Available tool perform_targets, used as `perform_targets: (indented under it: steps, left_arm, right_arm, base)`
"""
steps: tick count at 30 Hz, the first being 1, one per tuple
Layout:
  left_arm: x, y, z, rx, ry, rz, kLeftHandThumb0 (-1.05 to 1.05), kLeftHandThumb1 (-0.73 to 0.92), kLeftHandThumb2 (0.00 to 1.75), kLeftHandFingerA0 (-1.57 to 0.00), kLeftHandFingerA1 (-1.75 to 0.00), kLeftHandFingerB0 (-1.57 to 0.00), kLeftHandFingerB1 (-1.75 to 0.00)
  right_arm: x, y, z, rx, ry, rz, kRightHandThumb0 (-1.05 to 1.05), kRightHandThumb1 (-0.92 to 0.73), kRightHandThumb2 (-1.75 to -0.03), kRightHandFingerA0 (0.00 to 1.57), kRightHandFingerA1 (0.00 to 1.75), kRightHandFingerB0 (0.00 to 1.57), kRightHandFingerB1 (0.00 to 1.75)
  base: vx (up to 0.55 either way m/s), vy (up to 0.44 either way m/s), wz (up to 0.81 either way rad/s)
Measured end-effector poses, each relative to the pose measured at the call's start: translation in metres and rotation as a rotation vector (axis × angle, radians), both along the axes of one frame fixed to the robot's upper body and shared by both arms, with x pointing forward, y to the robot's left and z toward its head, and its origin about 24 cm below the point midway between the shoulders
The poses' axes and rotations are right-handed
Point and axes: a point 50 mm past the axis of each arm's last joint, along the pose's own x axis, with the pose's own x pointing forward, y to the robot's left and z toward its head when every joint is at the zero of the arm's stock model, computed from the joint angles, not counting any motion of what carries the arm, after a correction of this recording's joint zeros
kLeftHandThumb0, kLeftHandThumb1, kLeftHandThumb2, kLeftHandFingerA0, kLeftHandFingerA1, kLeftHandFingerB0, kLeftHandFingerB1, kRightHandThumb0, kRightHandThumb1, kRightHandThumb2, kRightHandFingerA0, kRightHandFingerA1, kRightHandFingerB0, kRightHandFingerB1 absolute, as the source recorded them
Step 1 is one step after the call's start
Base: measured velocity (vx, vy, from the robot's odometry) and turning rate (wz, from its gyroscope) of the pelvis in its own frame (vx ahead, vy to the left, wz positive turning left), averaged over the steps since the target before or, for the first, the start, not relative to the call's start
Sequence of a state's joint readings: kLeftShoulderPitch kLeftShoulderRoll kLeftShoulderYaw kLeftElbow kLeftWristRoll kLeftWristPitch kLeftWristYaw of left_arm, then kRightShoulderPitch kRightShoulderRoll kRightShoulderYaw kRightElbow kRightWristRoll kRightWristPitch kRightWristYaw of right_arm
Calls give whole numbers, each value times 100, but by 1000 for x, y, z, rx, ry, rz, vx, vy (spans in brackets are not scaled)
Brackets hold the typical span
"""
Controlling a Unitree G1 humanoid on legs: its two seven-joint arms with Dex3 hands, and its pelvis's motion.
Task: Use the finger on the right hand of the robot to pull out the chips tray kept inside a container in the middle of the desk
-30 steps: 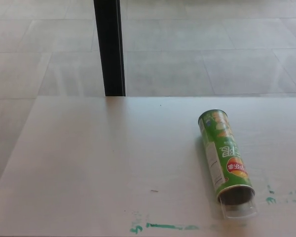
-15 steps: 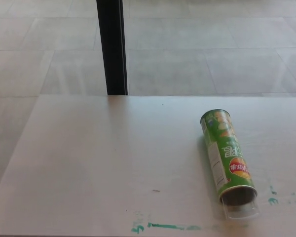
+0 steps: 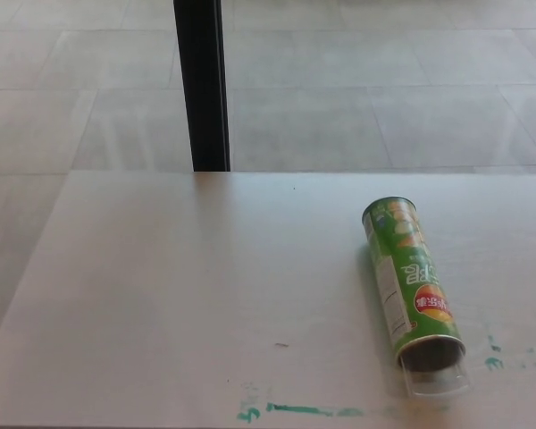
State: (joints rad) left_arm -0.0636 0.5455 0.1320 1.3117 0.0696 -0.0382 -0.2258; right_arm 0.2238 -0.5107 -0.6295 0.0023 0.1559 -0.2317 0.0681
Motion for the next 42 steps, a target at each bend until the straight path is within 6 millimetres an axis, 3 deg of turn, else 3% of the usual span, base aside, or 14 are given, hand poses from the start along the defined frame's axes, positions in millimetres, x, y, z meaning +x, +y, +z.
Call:
perform_targets:
  steps: [1, 2, 6, 8, 12, 15, 19, 25, 28, 29, 32, 42]
  left_arm:
    - [0, 0, 0, 0, 0, 0, -50, 70, 61, -49, -63, -51, -52]
    - [0, 0, 0, 0, 0, 0, -48, 68, 60, -56, -65, -57, -53]
    - [0, 0, 0, 0, 0, 1, -49, 66, 61, -54, -64, -53, -52]
    - [0, 0, 0, 0, 0, 1, -50, 69, 60, -57, -66, -55, -53]
    - [-1, 0, 0, 0, 2, 2, -49, 69, 60, -59, -68, -57, -54]
    - [-1, 0, 0, 0, 3, 2, -49, 68, 60, -53, -63, -53, -52]
    - [-1, 0, 0, 0, 3, 2, -47, 70, 61, -58, -67, -54, -53]
    - [-2, 0, -1, 0, 5, 3, -50, 71, 61, -56, -63, -54, -52]
    - [-3, 0, -1, 0, 6, 3, -49, 68, 61, -52, -62, -51, -51]
    - [-3, 0, -1, 0, 6, 3, -48, 69, 60, -55, -63, -56, -52]
    - [-3, 0, -1, 0, 7, 3, -48, 69, 61, -61, -67, -56, -52]
    - [-3, 0, -1, 0, 8, 1, -48, 70, 61, -56, -65, -52, -51]
  right_arm:
    - [3, 7, 3, -17, -4, 29, -10, -51, -55, 99, 104, 37, 40]
    - [7, 17, 6, -39, -7, 69, -18, -50, -56, 100, 96, 38, 41]
    - [20, 52, 12, -110, 3, 207, -22, -50, -57, 103, 94, 40, 41]
    - [25, 70, 13, -144, 17, 279, -17, -51, -55, 102, 105, 39, 40]
    - [31, 100, 9, -197, 56, 397, -19, -51, -55, 99, 100, 41, 39]
    - [33, 117, 5, -235, 90, 461, -20, -52, -55, 99, 95, 41, 39]
    - [34, 135, 0, -291, 139, 528, -22, -52, -55, 99, 102, 42, 39]
    - [35, 153, -13, -368, 227, 601, -22, -52, -57, 101, 98, 43, 41]
    - [36, 161, -20, -405, 269, 634, -13, -50, -55, 101, 105, 44, 41]
    - [37, 163, -21, -414, 277, 641, -17, -48, -60, 100, 112, 42, 44]
    - [39, 170, -27, -464, 310, 669, -21, -45, -61, 103, 107, 43, 45]
    - [53, 179, -44, -633, 400, 705, -23, -46, -63, 96, 115, 41, 47]
  base:
    - [0, 0, 0]
    - [0, 0, 0]
    - [0, 0, 0]
    - [0, 0, 0]
    - [0, 0, 0]
    - [0, 0, 0]
    - [0, 0, 0]
    - [0, 0, 0]
    - [0, 0, 0]
    - [0, 0, 0]
    - [0, 0, 0]
    - [0, 0, 0]
